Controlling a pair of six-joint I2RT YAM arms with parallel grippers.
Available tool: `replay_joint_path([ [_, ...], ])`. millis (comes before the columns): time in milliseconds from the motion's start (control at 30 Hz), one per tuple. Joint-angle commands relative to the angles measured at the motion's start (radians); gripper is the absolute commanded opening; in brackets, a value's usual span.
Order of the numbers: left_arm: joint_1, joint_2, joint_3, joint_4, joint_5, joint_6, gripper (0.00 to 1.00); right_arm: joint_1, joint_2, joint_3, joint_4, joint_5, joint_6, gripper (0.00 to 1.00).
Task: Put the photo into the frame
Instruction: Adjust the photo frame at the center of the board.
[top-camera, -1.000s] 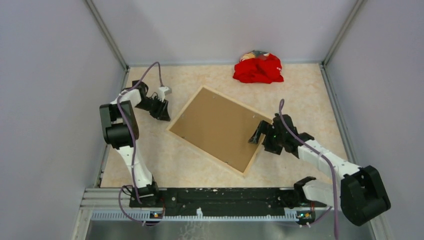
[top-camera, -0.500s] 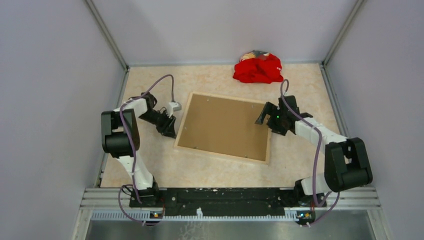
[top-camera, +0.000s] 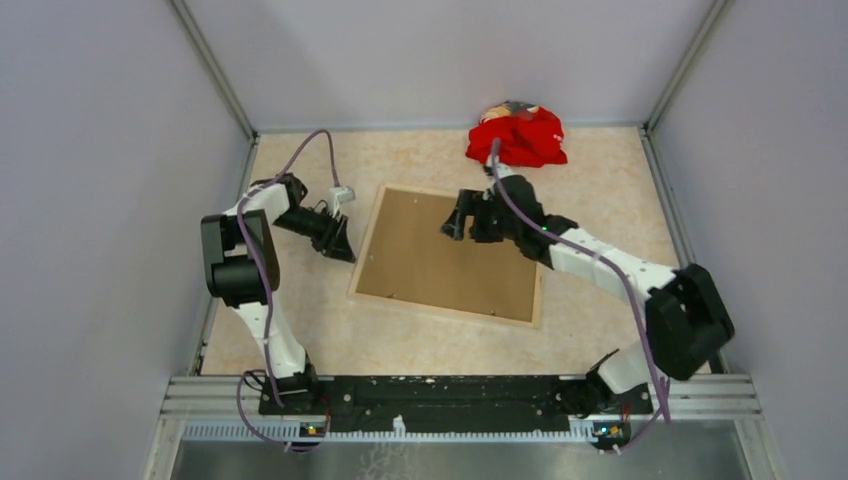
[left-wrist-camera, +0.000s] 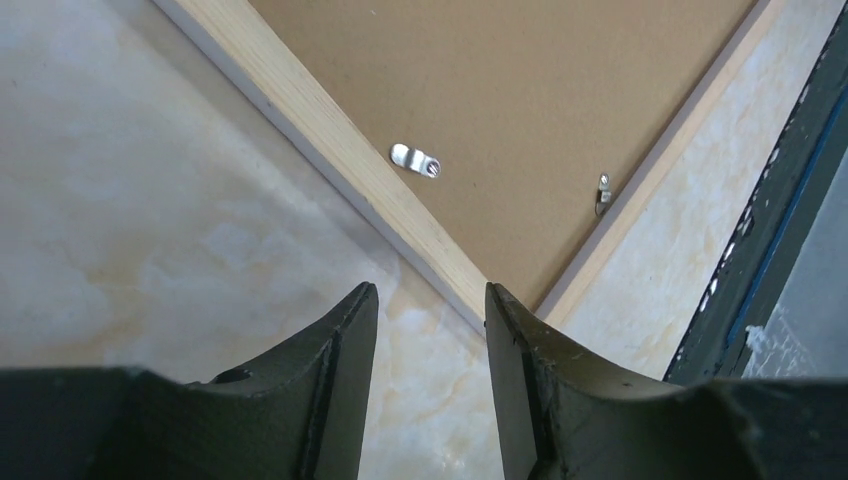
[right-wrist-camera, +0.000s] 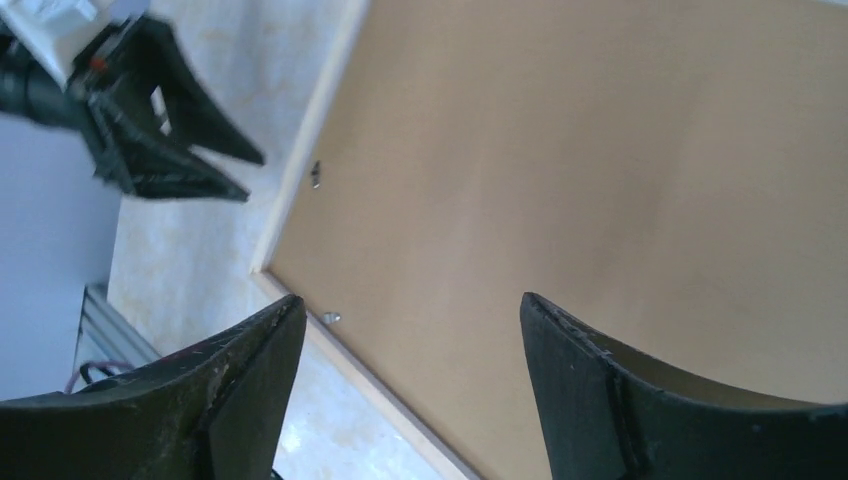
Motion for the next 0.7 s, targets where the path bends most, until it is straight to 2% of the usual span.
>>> replay_joint_path([
  [0,0.0,0.106,0.057,0.002,0.116,-0.065,0.49,0.124,0.199,0.117,0.216,-0.082,0.006,0.74],
  [267,-0.001,0.173,0.056,0.022,0.126,-0.096,0.32,0.242,0.503,0.322,0.315,-0.183,0.012,0.71],
  [667,0.0,0.182,0.029,0.068,0.079,-0.13,0.17,0.257,0.792,0.546,0.354,-0.276,0.054,0.7],
])
